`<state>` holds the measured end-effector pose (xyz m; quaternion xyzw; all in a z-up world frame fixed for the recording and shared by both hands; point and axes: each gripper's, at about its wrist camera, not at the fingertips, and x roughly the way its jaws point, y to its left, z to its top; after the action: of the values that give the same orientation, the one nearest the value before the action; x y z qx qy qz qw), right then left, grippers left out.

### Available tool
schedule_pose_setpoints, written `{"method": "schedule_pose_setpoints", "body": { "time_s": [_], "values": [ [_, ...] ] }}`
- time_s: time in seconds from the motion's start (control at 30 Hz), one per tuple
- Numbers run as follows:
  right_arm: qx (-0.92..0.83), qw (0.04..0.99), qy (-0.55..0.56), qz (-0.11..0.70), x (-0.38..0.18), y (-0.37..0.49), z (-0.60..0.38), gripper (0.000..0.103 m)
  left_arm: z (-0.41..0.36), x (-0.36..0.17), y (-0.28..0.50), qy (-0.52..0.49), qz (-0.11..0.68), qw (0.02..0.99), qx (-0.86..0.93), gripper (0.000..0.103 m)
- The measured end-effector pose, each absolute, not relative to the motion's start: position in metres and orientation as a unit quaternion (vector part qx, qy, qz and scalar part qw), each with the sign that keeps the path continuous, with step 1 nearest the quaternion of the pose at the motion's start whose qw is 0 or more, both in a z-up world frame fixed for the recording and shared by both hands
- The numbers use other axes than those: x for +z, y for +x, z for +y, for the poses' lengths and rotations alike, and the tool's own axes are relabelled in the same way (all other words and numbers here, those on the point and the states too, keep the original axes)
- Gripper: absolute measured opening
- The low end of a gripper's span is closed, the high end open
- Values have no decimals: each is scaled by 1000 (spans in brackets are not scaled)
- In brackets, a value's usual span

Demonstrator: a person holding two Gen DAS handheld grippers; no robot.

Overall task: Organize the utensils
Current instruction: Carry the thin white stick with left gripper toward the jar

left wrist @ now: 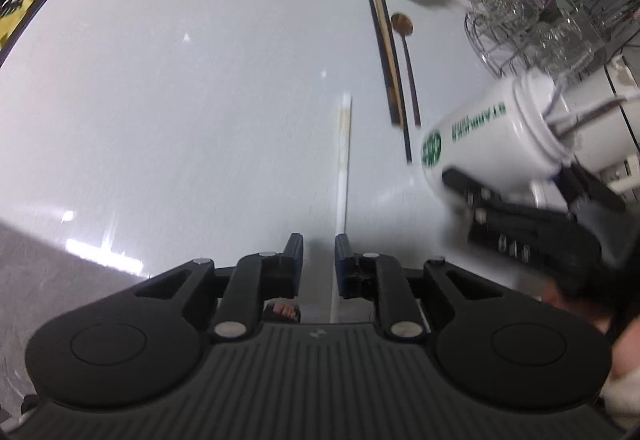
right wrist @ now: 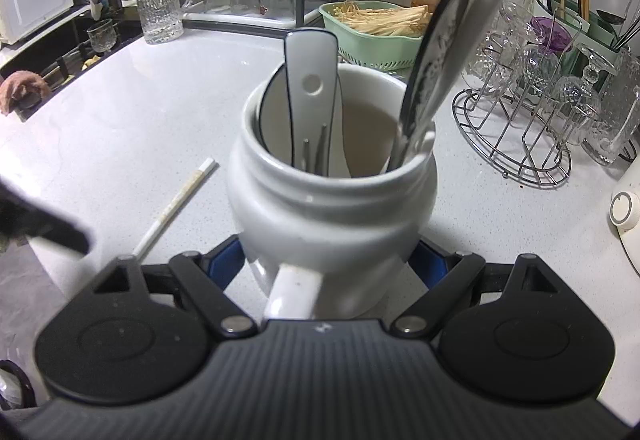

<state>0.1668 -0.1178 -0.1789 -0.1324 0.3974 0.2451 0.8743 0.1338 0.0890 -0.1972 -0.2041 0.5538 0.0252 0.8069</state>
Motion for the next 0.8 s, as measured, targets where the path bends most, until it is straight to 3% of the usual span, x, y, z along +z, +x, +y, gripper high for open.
{"method": "schedule_pose_setpoints", "body": {
  "time_s": [0.07,0.13,0.47,0.53,0.57,0.73,0.8],
  "values": [
    [245,874,-132,398,-179,167,-118,90,88,-198,116,-209,561,800,24,39],
    [245,875,-132,397,-179,167,-118,90,85,-202,103,-208,566,797,27,46],
    [244,876,-133,395,-179,165,-117,90,63,-237,97,-207,595,777,-6,44],
    [244,875,-133,395,-179,165,-117,90,60,-244,99,-201,600,774,-7,41],
    [245,876,-133,395,-179,165,-117,90,60,-247,99,-198,601,775,2,32],
    [243,876,-130,395,-178,165,-117,90,68,-263,100,-230,608,760,11,25],
    [243,877,-130,394,-178,165,-117,90,67,-264,100,-224,610,760,9,16]
  ]
}}
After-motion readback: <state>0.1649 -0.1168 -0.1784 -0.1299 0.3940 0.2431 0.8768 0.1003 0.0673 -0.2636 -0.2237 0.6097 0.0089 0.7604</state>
